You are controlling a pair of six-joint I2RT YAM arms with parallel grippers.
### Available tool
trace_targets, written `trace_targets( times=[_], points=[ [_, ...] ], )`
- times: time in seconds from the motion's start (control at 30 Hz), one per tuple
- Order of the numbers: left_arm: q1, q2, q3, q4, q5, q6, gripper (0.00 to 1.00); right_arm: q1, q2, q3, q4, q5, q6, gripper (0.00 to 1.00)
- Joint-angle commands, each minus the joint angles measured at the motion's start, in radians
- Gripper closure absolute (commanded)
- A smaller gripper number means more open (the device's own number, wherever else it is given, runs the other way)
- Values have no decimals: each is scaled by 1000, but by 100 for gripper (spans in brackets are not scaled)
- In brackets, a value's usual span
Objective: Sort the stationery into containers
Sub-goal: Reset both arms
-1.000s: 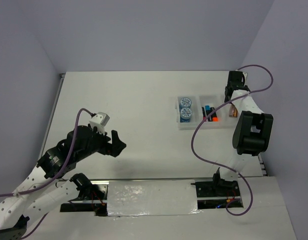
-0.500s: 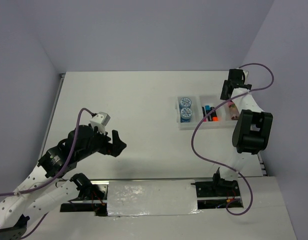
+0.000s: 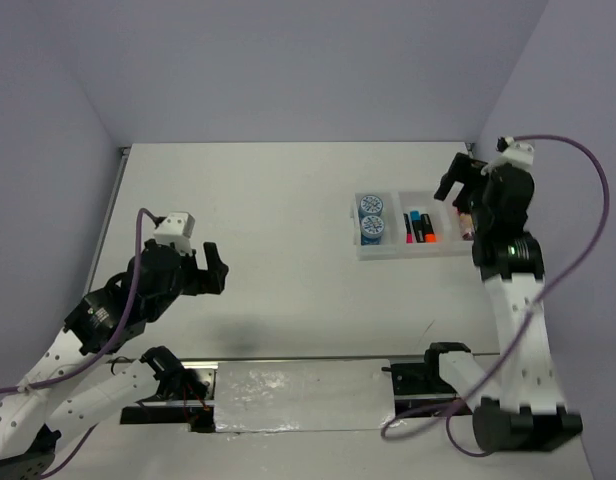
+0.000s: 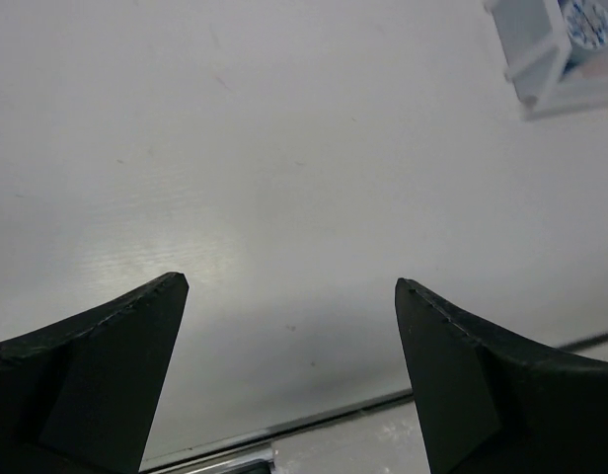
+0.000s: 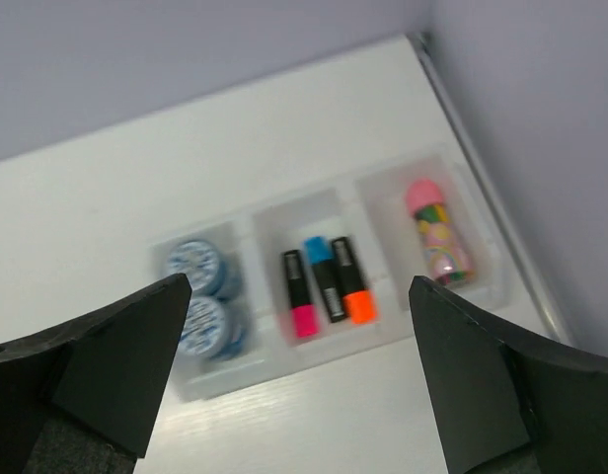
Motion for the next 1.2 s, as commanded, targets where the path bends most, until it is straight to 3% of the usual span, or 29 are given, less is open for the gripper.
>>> trace_targets(
  times=[0.0,0.2,0.37,0.47,0.8,1.17],
  points=[
    [5,30,141,-42,-249,-12,1,67,-249,-81,-80,-103,45,0],
    [8,148,353,-148,-484,-9,1,72,-579,-127,-266,-247,59,0],
    [9,141,483,-254,-555,-61,1,71,-671,109,-563,-177,-42,0],
    [10,69,476,-314,-564,-104,1,163,-713,187,-632,-146,-41,0],
    [8,-178,394,-464,-546,-228,1,274,-782,135,-654,-45,-28,0],
    [8,-214,374,-495,-557,-210,1,274,-770,111,-639,-76,-7,0]
  ],
)
